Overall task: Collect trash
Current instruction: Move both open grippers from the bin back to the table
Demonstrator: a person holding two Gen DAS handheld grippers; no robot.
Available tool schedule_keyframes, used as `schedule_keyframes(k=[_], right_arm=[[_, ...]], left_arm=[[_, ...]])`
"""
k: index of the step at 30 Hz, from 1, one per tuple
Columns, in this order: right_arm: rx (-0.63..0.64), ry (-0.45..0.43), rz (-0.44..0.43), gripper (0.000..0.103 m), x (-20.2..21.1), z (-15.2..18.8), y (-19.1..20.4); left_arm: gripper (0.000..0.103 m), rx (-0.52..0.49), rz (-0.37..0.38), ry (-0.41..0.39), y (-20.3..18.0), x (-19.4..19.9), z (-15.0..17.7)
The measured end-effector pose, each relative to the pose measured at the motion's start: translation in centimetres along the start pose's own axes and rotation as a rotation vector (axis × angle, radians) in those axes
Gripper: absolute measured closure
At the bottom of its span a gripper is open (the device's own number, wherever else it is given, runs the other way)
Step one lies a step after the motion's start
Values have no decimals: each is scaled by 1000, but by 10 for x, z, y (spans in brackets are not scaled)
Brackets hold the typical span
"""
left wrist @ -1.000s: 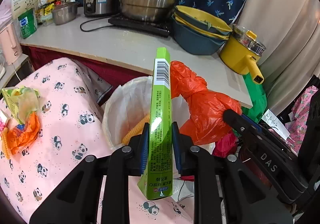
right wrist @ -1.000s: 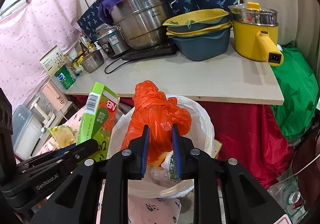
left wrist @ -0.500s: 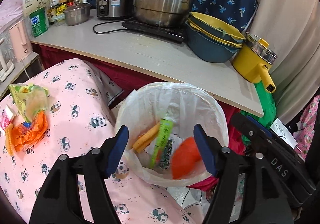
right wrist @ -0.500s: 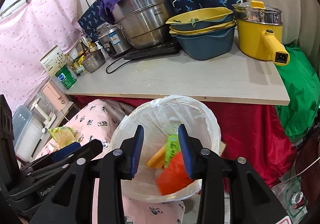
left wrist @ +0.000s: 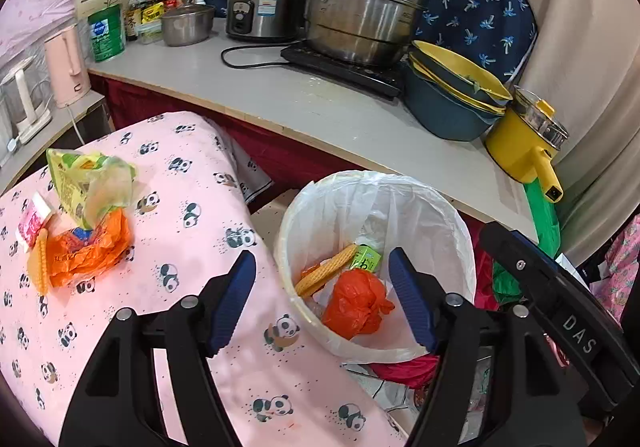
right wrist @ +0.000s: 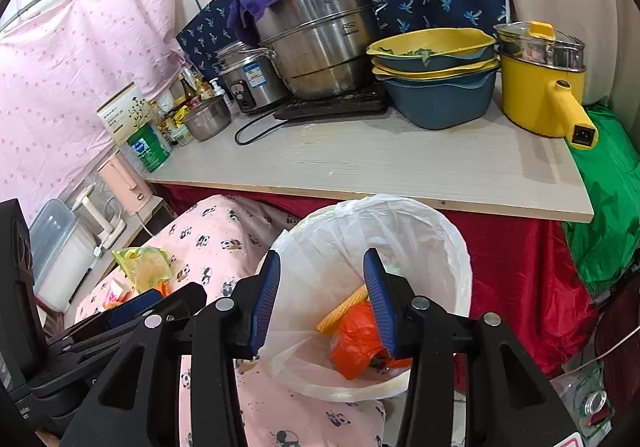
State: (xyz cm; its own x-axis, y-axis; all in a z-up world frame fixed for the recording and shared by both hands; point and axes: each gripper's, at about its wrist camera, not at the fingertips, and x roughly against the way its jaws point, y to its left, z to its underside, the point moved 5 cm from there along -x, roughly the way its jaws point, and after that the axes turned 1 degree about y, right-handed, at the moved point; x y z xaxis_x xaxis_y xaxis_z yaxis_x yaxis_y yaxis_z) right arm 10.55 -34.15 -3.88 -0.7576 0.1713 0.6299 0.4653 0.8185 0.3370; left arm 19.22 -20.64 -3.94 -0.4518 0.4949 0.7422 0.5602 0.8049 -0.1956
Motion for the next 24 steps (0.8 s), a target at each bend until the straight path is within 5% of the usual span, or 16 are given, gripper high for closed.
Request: schedule_keyframes(k=[24], right_arm=[[161,68,-120,57,-26,24,121]], left_arm=[[36,225,-171,-50,144,47,19]])
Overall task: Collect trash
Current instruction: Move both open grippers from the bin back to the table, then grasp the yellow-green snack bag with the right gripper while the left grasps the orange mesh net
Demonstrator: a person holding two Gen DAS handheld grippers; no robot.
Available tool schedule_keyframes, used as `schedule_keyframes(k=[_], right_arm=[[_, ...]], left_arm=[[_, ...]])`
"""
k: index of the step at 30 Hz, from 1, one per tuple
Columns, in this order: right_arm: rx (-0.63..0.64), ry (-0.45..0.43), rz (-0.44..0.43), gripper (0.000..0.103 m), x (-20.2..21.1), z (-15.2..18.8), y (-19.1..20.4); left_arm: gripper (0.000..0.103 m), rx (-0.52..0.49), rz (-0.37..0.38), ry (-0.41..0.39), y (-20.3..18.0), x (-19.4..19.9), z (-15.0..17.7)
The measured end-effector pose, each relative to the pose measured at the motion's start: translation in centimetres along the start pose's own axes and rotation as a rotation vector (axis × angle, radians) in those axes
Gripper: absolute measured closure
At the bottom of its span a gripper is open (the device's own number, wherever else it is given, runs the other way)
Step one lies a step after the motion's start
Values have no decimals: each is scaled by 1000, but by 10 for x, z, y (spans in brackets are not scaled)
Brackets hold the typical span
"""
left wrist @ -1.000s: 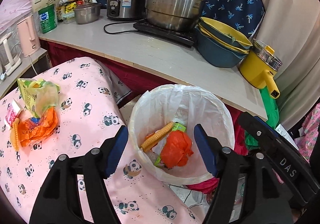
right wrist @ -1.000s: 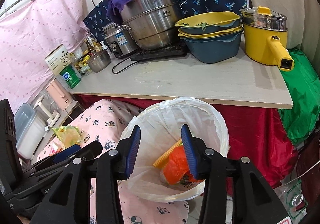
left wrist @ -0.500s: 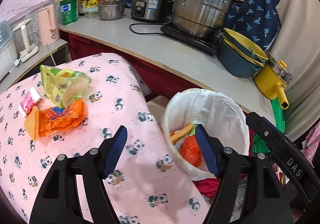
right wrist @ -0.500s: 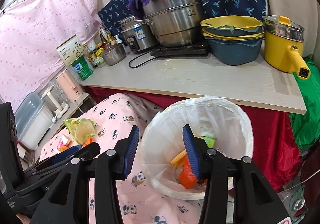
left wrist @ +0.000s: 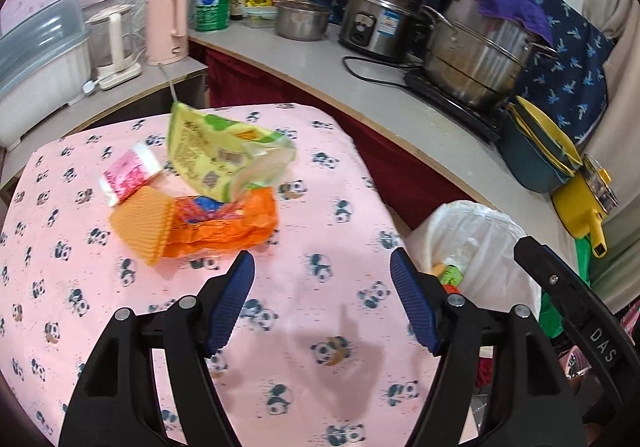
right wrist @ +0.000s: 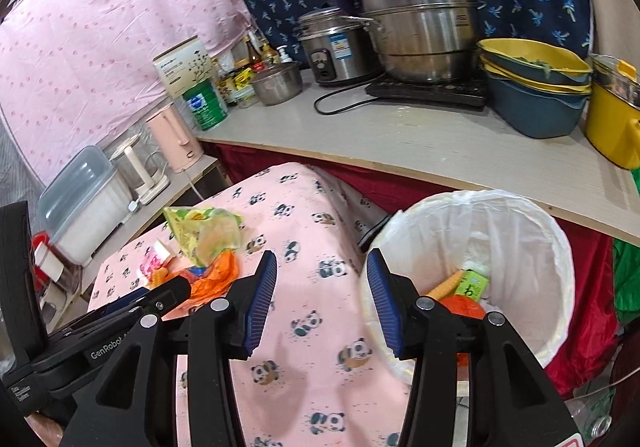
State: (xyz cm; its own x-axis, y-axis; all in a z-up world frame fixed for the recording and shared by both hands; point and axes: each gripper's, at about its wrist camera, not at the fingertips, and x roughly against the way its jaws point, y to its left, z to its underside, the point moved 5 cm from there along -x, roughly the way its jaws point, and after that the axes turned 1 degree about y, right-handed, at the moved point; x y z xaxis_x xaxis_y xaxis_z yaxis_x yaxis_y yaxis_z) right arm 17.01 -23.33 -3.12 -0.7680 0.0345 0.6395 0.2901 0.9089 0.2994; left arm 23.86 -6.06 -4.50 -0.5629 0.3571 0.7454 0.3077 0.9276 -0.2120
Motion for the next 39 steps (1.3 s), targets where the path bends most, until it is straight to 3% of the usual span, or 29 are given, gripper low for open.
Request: schedule_keyframes(k=[18,23,32,39], right_arm=[[109,102,-79,57,-59,20,92],[120,126,-101,53,-80,19,108],[100,166,-126,45,-128,7,127],[92,196,-143,45,-168,-2,145]], left_arm=[[36,140,-132,27,113,-8,6],[36,150,-151,44,129,-18,6],[23,131,-180,42,141,-37,-4],[23,138,-171,71,147,-62,-9]])
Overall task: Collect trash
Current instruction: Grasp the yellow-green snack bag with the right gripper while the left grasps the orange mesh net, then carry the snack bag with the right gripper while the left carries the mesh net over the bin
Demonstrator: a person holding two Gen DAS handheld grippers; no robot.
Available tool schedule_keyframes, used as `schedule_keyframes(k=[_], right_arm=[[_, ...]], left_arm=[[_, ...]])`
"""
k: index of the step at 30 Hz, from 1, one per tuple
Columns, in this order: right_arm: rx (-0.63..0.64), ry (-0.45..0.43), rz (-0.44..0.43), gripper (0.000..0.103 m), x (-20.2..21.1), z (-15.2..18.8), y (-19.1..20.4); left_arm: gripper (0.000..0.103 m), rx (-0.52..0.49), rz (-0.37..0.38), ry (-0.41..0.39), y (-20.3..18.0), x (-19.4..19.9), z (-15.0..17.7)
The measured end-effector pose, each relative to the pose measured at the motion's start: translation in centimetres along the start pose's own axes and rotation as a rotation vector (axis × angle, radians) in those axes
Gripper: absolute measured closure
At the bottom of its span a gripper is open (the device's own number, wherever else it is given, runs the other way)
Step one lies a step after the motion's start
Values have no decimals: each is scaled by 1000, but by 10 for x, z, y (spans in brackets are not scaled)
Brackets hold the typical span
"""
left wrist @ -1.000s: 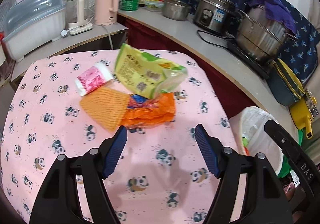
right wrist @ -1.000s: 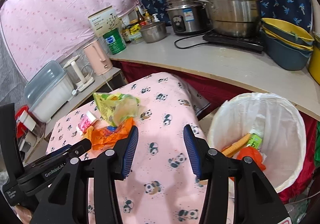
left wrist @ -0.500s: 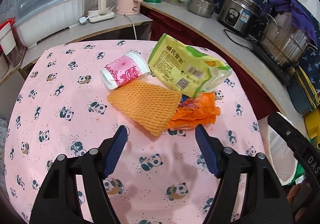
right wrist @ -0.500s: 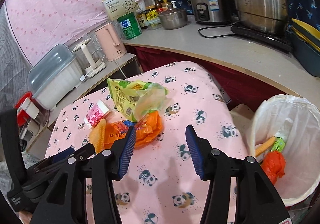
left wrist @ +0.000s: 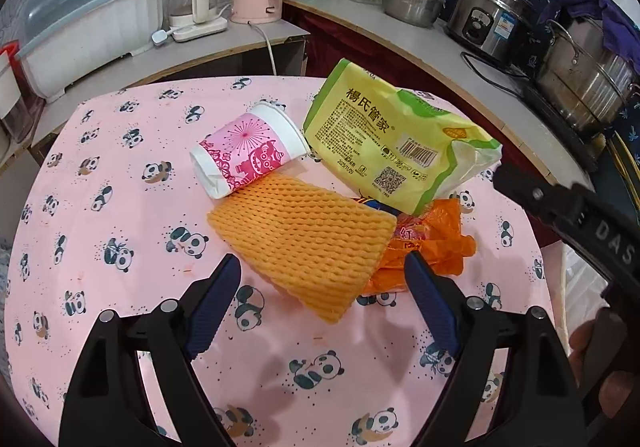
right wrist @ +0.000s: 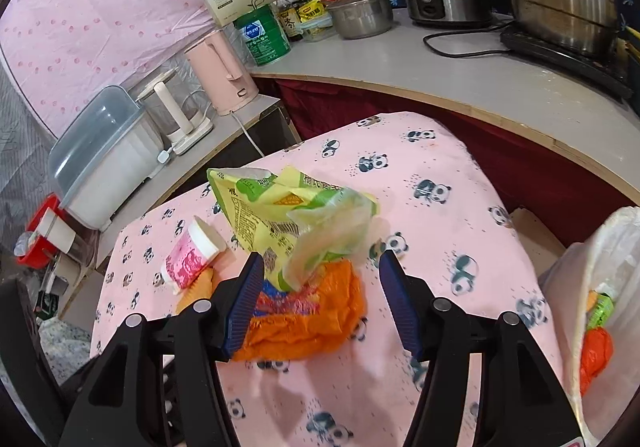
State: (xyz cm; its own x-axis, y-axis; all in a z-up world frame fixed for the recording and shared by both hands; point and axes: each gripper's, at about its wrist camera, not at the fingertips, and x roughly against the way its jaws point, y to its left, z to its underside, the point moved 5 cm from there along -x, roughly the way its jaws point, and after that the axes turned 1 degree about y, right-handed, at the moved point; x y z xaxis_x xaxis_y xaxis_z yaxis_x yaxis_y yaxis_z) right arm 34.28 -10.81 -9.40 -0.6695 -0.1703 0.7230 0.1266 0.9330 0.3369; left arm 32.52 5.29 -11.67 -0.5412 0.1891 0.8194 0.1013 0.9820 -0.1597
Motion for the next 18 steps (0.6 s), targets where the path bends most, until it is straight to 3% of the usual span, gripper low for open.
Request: schedule_keyframes(k=[4,7,9,10,11,12,14,18], right_arm=[[7,27,4,45,-25,-5,7],[10,39,9,45,-39,-6,9],[14,44,15,55,-45,-6,10],[18,54,16,69,-49,-6,10],[24,63,16,84,-52,-5,11],[31,68,19,90,-53,-4,11],[37,61,17,98,-52,-3,11],[53,18,23,100,-36,-6,12]], left_arm=[[25,-4,-10,13,3,-14,-3],[41,-9,-2,26,3,-21,-5],[58,-11,11,37,3,-25,-6],[63,-13,13,42,3,-26,-6],[75,-15,18,46,2,-27,-6],[81,-18,20,50,1,-27,-6],[89,-22,23,43,0,-25,-5],[93,-24,39,28,-3,-17,-5]])
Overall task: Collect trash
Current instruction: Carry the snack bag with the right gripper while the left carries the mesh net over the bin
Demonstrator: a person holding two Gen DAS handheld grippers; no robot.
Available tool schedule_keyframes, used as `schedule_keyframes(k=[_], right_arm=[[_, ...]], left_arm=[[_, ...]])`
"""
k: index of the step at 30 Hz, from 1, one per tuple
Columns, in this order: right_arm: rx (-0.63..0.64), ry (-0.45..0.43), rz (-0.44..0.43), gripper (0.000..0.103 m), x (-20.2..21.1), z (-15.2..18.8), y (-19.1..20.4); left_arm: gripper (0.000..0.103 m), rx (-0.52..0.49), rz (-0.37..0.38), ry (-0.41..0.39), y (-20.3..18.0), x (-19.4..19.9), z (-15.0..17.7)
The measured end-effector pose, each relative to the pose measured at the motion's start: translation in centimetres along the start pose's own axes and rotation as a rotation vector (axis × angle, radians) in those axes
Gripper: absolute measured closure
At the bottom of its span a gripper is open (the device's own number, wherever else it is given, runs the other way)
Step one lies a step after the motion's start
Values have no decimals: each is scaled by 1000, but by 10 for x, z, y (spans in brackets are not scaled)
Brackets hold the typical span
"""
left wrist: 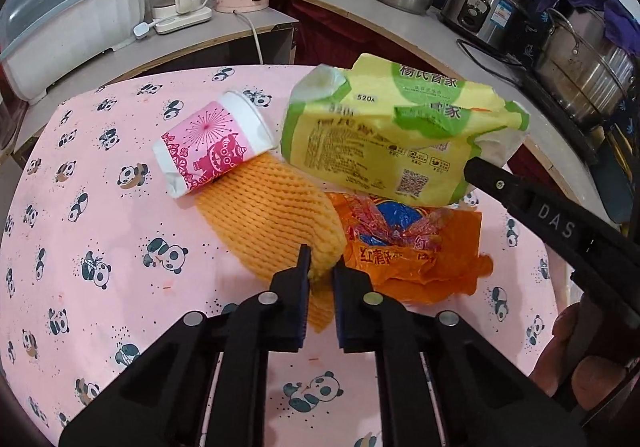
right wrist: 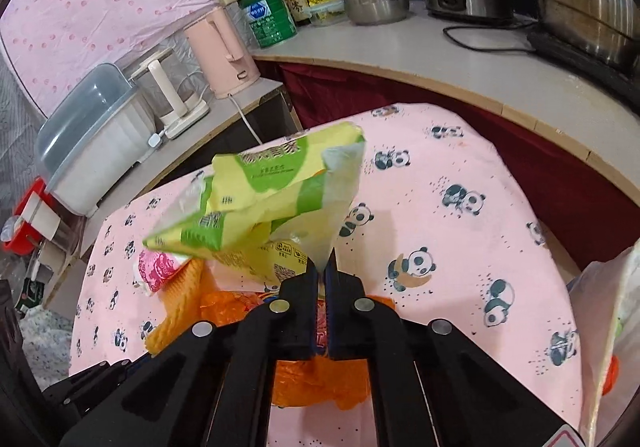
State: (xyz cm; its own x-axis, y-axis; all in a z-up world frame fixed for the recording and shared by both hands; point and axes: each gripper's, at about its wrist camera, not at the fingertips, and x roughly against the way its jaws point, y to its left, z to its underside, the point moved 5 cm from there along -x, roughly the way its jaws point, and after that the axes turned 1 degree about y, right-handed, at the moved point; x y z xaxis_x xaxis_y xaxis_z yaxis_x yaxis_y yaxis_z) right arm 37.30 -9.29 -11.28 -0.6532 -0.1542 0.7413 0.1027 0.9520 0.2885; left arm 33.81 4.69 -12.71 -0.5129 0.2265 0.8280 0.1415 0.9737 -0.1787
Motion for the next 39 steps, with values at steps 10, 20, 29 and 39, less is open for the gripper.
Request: schedule_keyframes(k=[10,20,29,39], right_arm=[[-57,-119,17,100,66,-14,-21],[-104,-230,49,100,151,-18,-57],[-191,-302,100,100,214,-3,-116],[-292,-334,176,100,257,28,-187]], left_arm=[[94,-34,32,-80,-27,51,-6],[94,-110,80,-159,-79,108,-1],[94,-191,123,-187,-133,137,19],[93,-291,187,-165,-201,142,44]])
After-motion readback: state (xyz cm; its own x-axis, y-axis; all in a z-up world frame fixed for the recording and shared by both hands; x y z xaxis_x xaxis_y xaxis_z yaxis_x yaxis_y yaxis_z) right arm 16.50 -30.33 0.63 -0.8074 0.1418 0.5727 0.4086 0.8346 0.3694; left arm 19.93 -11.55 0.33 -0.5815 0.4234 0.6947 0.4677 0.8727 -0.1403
